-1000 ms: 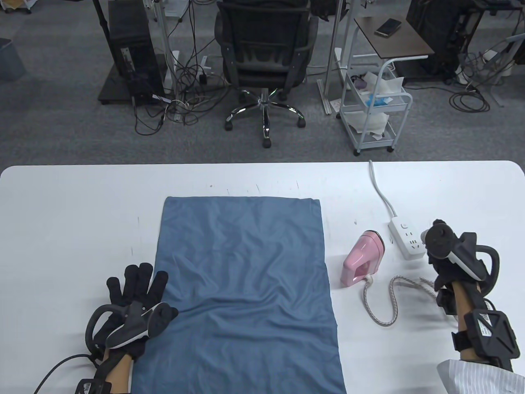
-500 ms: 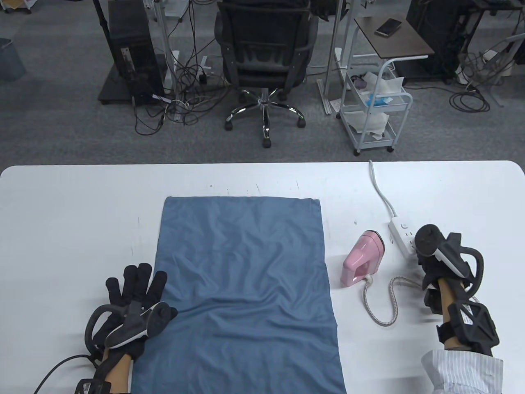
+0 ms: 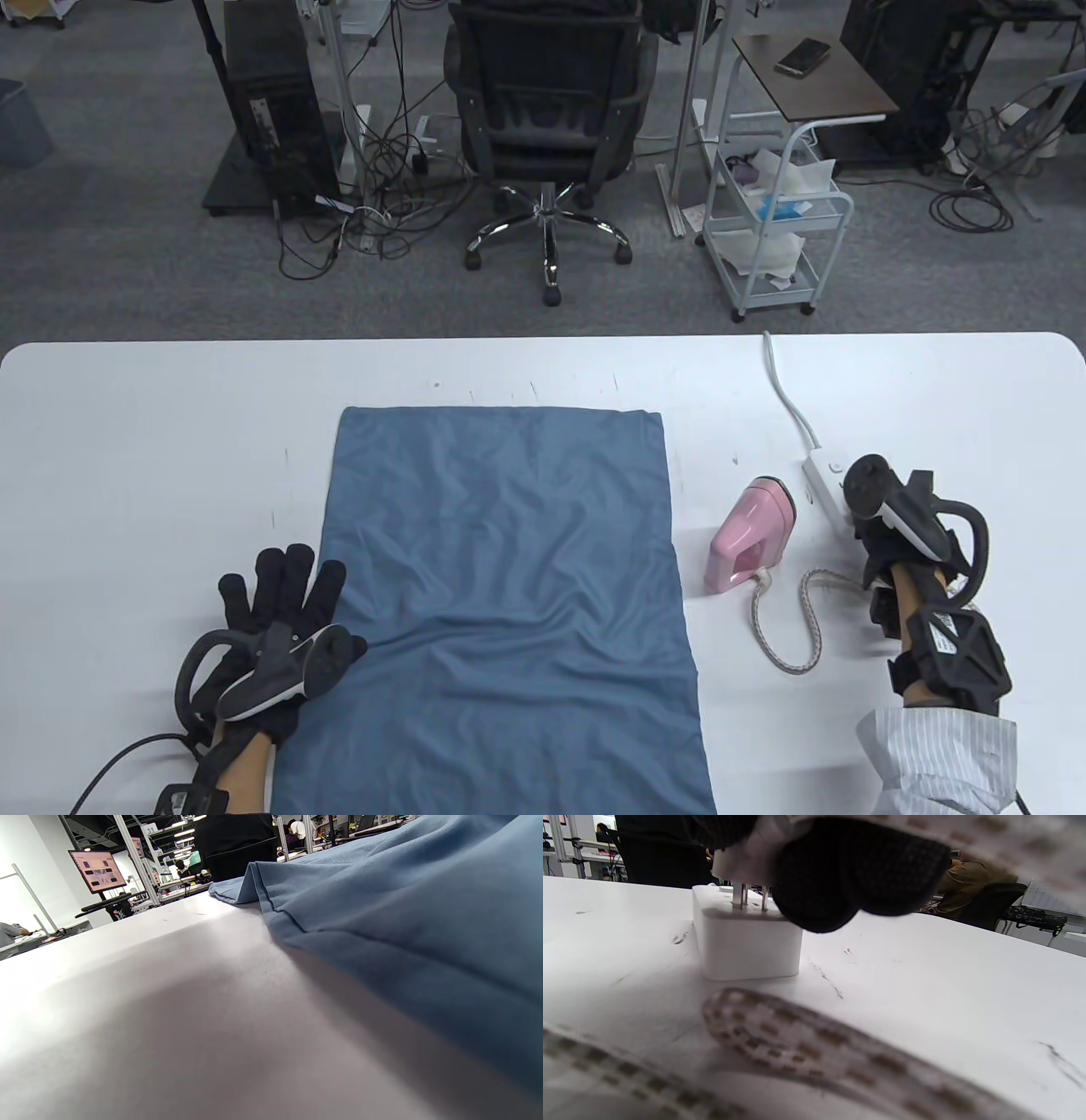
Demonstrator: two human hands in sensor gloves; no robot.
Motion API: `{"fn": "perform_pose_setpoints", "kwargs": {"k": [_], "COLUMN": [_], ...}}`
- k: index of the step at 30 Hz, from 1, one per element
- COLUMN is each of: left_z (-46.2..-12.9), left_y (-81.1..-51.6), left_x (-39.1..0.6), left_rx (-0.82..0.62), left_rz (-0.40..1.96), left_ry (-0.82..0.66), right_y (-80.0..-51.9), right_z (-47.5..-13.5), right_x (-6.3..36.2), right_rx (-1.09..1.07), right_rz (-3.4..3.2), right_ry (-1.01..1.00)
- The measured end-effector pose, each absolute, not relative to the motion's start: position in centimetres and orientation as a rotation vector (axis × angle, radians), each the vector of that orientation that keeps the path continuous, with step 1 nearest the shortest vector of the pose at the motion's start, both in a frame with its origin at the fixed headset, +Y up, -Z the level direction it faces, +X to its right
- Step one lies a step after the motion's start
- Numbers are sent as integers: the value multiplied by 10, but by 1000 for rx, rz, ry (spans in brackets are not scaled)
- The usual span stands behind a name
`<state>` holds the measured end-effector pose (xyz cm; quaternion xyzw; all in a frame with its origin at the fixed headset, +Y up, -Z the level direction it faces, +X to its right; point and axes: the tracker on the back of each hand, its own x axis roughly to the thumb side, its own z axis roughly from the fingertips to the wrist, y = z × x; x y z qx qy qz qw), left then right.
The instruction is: Iron pillowcase with electric iron on table
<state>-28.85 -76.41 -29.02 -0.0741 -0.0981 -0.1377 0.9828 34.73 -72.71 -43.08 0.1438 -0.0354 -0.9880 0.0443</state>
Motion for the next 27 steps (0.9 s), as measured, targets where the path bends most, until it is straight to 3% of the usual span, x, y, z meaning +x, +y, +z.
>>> {"fn": "perform_pose_setpoints", "kwargs": {"k": [8,27], "left_z": [-290,-289], "left_y": [-764,-762], "left_x": [-289,-290], "left_rx": [-138,-96], "left_rz": [-273,-246], "left_ry": [-202,-220], "right_y": [-734,-745], "right_z": [-437,-438], "right_x": [340,338], "right_rx": [383,403], "right_rz": [-2917,-2825], "right_ry": [-215,-205]}}
